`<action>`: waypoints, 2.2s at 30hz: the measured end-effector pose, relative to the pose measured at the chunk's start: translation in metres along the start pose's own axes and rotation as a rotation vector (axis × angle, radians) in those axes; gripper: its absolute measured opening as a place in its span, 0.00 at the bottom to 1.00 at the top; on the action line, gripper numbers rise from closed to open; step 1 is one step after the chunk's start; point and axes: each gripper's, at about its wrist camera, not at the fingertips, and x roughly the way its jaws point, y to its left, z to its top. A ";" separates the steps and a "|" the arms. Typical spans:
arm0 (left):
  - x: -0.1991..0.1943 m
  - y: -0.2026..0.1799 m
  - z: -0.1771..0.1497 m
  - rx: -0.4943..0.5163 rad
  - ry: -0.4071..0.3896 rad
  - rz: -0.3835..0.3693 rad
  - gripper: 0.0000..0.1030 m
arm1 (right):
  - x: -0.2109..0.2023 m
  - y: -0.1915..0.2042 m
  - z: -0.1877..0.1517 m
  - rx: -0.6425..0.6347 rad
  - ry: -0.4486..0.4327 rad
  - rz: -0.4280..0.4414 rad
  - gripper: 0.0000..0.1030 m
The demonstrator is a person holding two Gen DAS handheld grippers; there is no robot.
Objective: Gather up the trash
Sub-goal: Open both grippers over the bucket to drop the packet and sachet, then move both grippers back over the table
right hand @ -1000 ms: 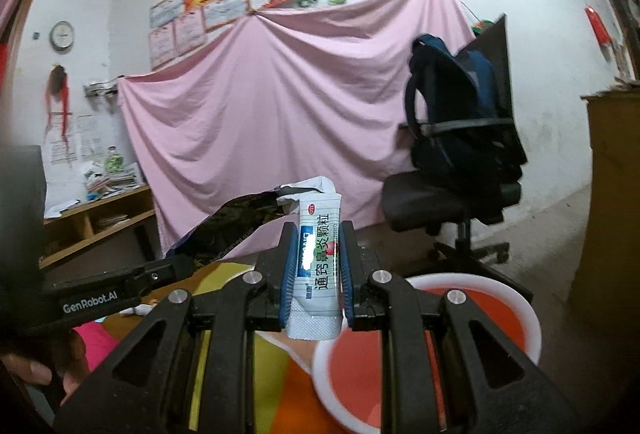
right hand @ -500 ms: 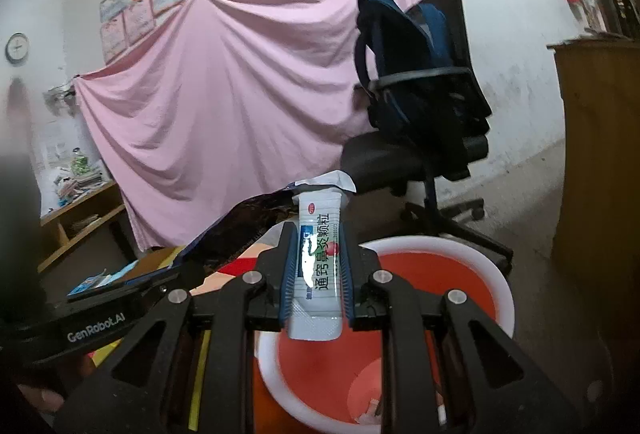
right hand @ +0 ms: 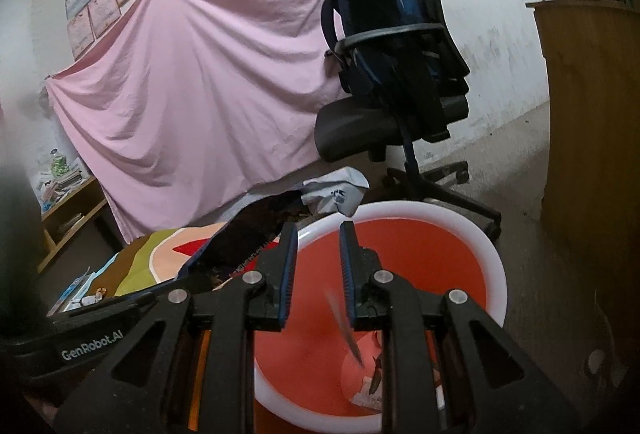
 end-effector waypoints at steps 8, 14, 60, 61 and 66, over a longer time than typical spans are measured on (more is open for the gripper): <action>-0.003 0.010 0.001 -0.038 -0.010 0.002 0.35 | -0.001 -0.001 0.001 -0.001 -0.001 -0.006 0.49; -0.021 0.018 0.004 -0.047 -0.076 0.020 0.38 | -0.007 0.002 0.002 -0.019 -0.040 0.005 0.54; -0.253 0.200 -0.097 -0.051 -0.662 0.512 0.99 | -0.047 0.237 -0.050 -0.373 -0.447 0.351 1.00; -0.255 0.205 -0.100 -0.053 -0.655 0.518 0.99 | -0.044 0.241 -0.052 -0.384 -0.432 0.356 1.00; -0.251 0.225 -0.107 -0.067 -0.616 0.534 0.99 | -0.022 0.261 -0.062 -0.428 -0.340 0.367 1.00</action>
